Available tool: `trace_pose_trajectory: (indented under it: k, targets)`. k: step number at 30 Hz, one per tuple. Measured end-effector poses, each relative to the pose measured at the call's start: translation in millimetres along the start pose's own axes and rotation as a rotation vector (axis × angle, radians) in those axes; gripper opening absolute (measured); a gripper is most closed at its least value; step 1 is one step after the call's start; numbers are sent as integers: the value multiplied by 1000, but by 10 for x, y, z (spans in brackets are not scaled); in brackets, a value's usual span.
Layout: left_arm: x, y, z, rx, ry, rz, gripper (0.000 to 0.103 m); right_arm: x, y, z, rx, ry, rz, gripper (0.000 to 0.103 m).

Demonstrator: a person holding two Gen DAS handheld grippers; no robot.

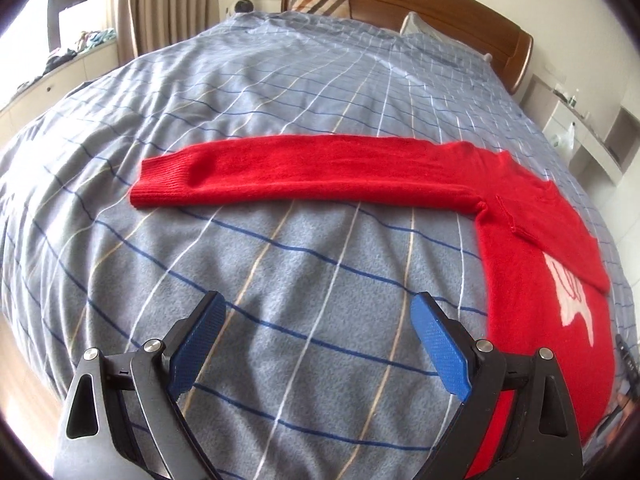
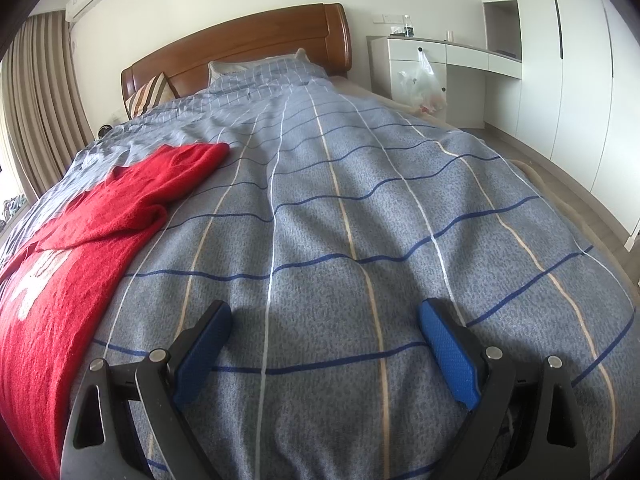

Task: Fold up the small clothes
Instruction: 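Release the cuff and lift the left gripper away from the sweater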

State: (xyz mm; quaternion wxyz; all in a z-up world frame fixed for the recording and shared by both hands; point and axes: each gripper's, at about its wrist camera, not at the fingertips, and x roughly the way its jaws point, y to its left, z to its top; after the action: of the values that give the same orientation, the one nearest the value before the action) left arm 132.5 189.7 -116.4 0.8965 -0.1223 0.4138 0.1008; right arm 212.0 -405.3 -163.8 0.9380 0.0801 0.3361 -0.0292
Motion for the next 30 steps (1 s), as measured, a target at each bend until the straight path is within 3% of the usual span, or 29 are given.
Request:
trace_pose_trajectory:
  k: [30]
  targets:
    - [33, 101, -35, 4, 39, 24, 95, -4, 3, 4, -3, 1, -2, 94]
